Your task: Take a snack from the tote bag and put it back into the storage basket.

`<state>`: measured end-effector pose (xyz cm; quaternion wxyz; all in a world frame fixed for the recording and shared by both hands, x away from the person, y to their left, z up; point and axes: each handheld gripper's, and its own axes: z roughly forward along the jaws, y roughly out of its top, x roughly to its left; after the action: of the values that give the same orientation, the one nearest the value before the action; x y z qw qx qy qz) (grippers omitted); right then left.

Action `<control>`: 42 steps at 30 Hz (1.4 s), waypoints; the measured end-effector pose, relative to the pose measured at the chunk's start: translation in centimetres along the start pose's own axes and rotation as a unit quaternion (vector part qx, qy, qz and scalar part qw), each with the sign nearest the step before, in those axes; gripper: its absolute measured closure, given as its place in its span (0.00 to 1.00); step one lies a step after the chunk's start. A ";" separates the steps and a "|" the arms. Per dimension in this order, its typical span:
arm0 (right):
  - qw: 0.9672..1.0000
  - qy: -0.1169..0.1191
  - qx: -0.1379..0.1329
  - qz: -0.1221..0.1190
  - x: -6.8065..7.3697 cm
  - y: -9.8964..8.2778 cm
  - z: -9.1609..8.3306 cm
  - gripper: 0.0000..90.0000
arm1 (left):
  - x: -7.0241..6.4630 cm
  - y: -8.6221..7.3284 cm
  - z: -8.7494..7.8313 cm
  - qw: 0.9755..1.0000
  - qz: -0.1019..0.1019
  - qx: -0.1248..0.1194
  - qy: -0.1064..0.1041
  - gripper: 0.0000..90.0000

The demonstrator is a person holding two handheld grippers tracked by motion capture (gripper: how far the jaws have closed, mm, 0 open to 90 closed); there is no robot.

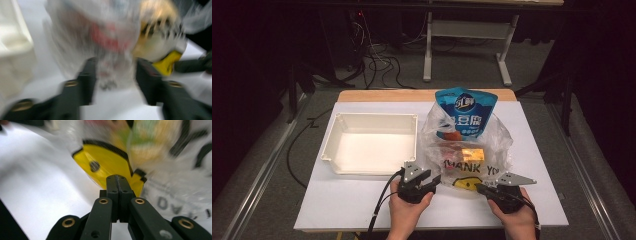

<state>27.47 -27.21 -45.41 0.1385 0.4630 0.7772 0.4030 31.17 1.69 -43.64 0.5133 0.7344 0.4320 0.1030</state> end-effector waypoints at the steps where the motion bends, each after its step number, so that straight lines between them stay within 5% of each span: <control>1: 1.000 -0.002 0.006 0.004 0.0 0.0 0.3 1.00 | -0.1 0.6 -0.2 1.000 -0.005 -0.012 -0.002 0.45; 3: 1.000 0.003 0.016 0.005 0.1 0.0 0.9 1.00 | -0.3 1.6 0.1 0.999 -0.021 -0.025 -0.012 0.29; 6: 1.000 0.006 0.026 -0.001 0.2 0.0 1.4 1.00 | -0.4 2.5 1.0 0.999 -0.031 -0.020 -0.013 0.24; 7: 0.999 0.008 0.039 -0.006 0.3 -0.2 1.8 1.00 | -0.5 2.8 1.4 0.999 -0.034 -0.021 -0.008 0.34; 8: 0.999 0.010 0.045 -0.009 0.4 -0.2 1.9 1.00 | -0.5 3.0 1.6 0.999 -0.036 -0.022 0.008 0.50; 9: 0.999 0.008 0.044 -0.013 0.4 -0.3 1.9 1.00 | -0.2 2.9 1.9 0.999 -0.039 -0.011 0.012 0.75; 10: 0.999 0.006 0.040 -0.016 0.5 -0.3 1.6 1.00 | 0.0 2.6 2.2 0.999 -0.040 0.004 0.009 0.89; 12: 1.000 0.013 0.000 -0.015 0.6 0.0 0.4 0.96 | 0.3 1.4 2.5 0.999 -0.033 0.029 0.007 1.00; 14: 1.000 0.008 -0.022 -0.015 0.6 0.2 -0.3 0.89 | 0.5 0.7 2.7 0.999 -0.030 0.041 0.007 1.00; 15: 0.996 -0.034 -0.079 -0.017 0.6 0.7 -1.5 0.71 | 1.0 -0.6 3.0 0.998 -0.034 0.055 0.013 1.00; 17: 0.994 -0.050 -0.095 -0.013 0.6 0.8 -1.8 0.64 | 1.3 -1.2 3.2 0.997 -0.038 0.067 0.016 1.00; 18: 0.989 -0.085 -0.118 0.002 0.3 1.4 -1.9 0.47 | 1.5 -1.5 3.3 0.996 -0.039 0.077 0.016 1.00; 19: 0.989 -0.083 -0.118 0.017 0.1 1.7 -1.7 0.40 | 1.7 -2.2 4.0 0.993 -0.030 0.116 0.013 1.00; 21: 0.991 -0.068 -0.114 0.034 -0.5 2.2 -0.9 0.39 | 1.5 -2.5 4.3 0.992 -0.012 0.126 0.016 1.00; 24: 0.992 -0.067 -0.104 0.028 -0.6 2.3 -0.1 0.52 | 1.3 -2.2 4.4 0.990 0.001 0.136 0.022 1.00; 25: 0.993 -0.062 -0.091 0.029 -0.7 2.1 0.7 0.68 | 1.1 -2.1 4.6 0.990 0.016 0.138 0.024 1.00; 26: 0.993 -0.062 -0.091 0.029 -0.7 2.1 0.7 0.68 | 1.1 -2.1 4.6 0.990 0.016 0.138 0.024 1.00; 27: 0.994 -0.072 -0.080 0.031 -0.7 2.0 0.9 0.79 | 1.0 -2.2 4.6 0.990 0.023 0.135 0.024 1.00; 28: 0.994 -0.074 -0.068 0.037 -1.3 1.6 0.9 0.98 | 1.0 -2.3 4.6 0.990 0.022 0.134 0.023 0.99; 29: 0.995 -0.068 -0.060 0.046 -1.6 1.5 1.0 1.00 | 1.1 -2.3 4.6 0.991 0.009 0.128 0.019 0.98; 30: 0.995 -0.068 -0.060 0.046 -1.6 1.5 1.0 1.00 | 1.1 -2.3 4.6 0.991 0.009 0.128 0.019 0.98; 32: 0.996 -0.061 -0.013 0.059 -2.5 0.8 1.8 1.00 | 1.4 -2.3 4.5 0.992 -0.001 0.125 0.016 0.98; 34: 0.994 -0.068 0.040 0.074 -3.1 0.1 2.6 1.00 | 1.7 -2.3 4.4 0.992 -0.005 0.126 0.023 0.98; 36: 0.992 -0.059 0.035 0.106 -3.6 -0.2 2.3 1.00 | 2.1 -2.3 4.2 0.991 -0.011 0.128 0.020 0.98; 38: 0.992 -0.080 0.042 0.089 -3.6 -0.3 1.8 1.00 | 2.1 -2.3 4.1 0.992 -0.010 0.127 0.019 0.98; 40: 0.994 -0.057 0.025 0.091 -3.6 -0.6 1.2 0.81 | 2.0 -2.4 4.0 0.992 -0.001 0.125 0.018 0.95; 42: 0.994 -0.071 -0.015 0.078 -3.0 -0.4 -0.4 0.62 | 2.0 -2.4 3.8 0.992 -0.001 0.124 0.016 0.86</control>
<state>28.57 -30.00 -45.94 0.1681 0.5473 0.7208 0.3907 33.39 0.85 -47.97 0.4113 0.7901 0.4504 0.0601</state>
